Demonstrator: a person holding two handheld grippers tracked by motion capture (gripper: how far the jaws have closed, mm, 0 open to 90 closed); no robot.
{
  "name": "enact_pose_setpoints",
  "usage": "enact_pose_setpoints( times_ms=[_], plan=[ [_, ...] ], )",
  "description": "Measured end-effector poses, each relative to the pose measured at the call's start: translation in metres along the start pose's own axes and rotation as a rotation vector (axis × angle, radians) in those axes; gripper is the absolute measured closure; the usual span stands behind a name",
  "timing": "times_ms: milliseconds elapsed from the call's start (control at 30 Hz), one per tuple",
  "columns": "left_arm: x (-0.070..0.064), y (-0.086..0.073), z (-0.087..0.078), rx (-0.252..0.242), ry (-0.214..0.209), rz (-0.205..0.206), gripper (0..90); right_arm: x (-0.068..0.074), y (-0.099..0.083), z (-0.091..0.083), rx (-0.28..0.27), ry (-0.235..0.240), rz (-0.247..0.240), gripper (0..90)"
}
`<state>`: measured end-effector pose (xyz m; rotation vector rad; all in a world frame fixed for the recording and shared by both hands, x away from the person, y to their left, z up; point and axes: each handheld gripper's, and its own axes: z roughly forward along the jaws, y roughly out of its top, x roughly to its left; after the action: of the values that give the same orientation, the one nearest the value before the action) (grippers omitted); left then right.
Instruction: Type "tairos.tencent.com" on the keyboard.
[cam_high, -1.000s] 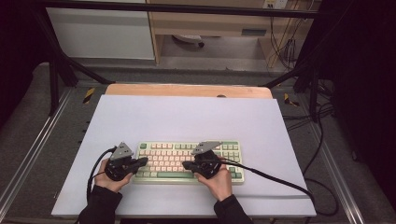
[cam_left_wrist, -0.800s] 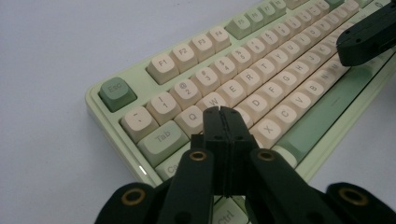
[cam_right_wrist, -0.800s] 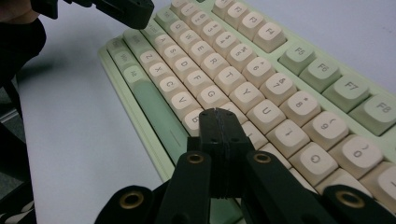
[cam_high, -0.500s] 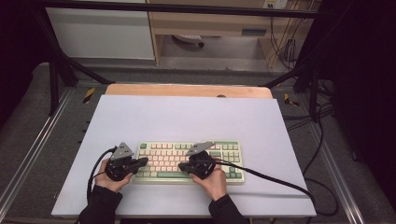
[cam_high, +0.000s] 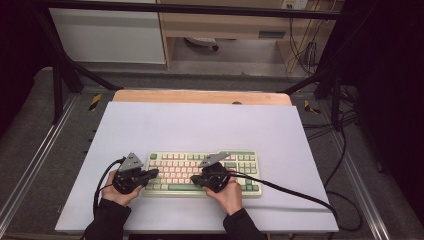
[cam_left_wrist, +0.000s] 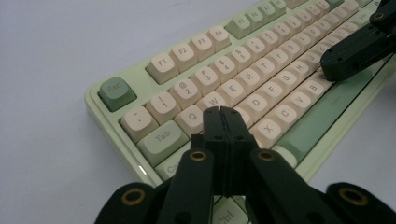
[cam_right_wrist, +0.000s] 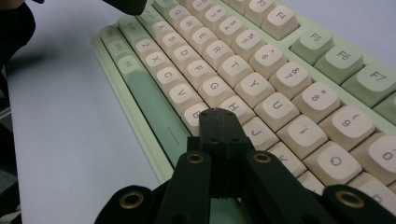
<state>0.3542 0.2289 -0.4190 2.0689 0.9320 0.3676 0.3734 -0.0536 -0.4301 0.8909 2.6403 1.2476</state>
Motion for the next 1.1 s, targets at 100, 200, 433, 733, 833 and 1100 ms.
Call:
enact_pose_setpoints(
  times_ms=[100,200,433,733,833,1100],
  plan=[
    [0.0,0.0,-0.001,-0.003,0.001,-0.002,89.7,0.0,0.002,-0.005,-0.018,-0.003,-0.007,90.0],
    [0.0,0.0,-0.001,-0.005,-0.001,-0.002,89.7,-0.001,0.004,-0.01,-0.018,-0.011,-0.007,90.0],
    [0.0,0.001,-0.002,-0.008,-0.001,-0.003,89.7,-0.002,0.006,-0.021,-0.013,-0.027,-0.012,90.0],
    [-0.001,0.002,-0.002,-0.01,-0.002,-0.001,89.7,-0.008,0.001,-0.034,-0.018,-0.039,0.003,90.0],
    [-0.002,0.002,-0.002,-0.011,-0.004,-0.001,89.7,-0.011,-0.001,-0.038,-0.025,-0.043,0.009,90.0],
    [-0.006,0.004,-0.001,-0.009,-0.017,0.006,89.7,-0.017,-0.01,-0.047,-0.033,-0.056,0.019,90.0]
  ],
)
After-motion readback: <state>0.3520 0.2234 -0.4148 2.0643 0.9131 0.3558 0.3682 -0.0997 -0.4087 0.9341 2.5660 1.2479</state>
